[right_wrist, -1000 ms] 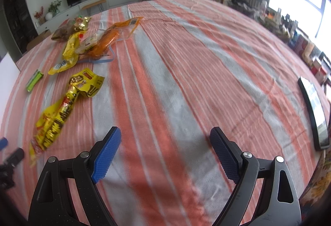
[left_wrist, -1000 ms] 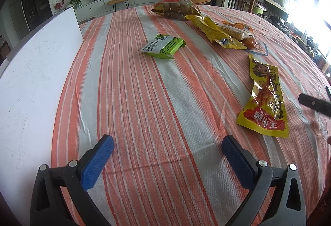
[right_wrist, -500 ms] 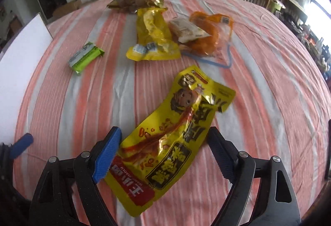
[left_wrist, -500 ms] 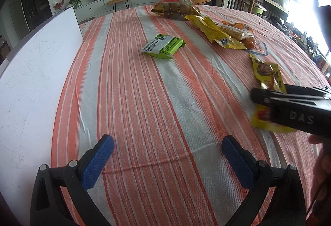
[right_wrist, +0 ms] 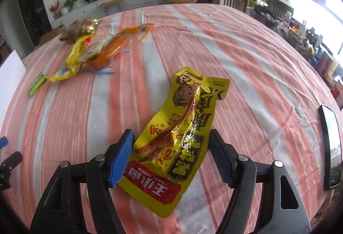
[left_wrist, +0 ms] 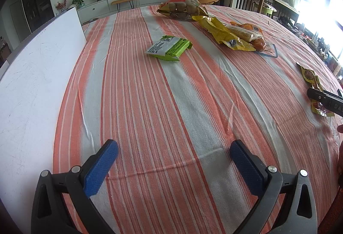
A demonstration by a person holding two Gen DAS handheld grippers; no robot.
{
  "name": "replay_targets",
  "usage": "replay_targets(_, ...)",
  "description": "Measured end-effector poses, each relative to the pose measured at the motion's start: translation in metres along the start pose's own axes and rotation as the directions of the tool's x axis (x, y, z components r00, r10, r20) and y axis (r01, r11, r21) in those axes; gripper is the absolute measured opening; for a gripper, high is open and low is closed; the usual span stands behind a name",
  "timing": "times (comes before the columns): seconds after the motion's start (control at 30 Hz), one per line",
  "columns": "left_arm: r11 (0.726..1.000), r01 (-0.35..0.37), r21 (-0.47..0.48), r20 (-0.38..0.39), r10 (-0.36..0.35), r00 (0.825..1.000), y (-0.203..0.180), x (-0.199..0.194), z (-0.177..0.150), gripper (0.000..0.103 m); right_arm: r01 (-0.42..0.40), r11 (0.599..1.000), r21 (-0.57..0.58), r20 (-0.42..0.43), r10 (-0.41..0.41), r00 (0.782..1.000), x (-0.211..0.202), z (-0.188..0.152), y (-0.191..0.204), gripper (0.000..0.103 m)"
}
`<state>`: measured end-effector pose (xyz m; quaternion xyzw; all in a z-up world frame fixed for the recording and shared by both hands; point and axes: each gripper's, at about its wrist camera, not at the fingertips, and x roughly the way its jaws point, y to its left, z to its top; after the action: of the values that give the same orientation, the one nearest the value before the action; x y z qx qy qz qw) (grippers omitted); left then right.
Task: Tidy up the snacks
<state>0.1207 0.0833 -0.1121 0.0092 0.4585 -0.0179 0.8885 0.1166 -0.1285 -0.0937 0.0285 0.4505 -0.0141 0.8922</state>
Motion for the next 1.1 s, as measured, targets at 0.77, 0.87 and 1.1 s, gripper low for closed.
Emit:
replay_targets(0.77,0.964,0.216,-0.158,0.004,-0.218,0.976,-0.024,0.003,0.116,0.101,0.018,1.0,0.011,-0.004,-0.018,1.0,-0.002,-0.005,-0.008,0.084)
replay_targets(0.87,0.982,0.171,-0.081,-0.004,-0.171,0.985,-0.049,0.029,0.157,0.096,0.018,1.0,0.011,-0.004,-0.018,1.0,-0.002,-0.005,-0.009,0.085)
replay_targets(1.1,0.997,0.069,-0.036,-0.143,-0.074,0.987,-0.078,0.113,0.189,0.076,0.015,1.0,0.011,-0.005,-0.015,1.0,-0.002,-0.005,-0.009,0.085)
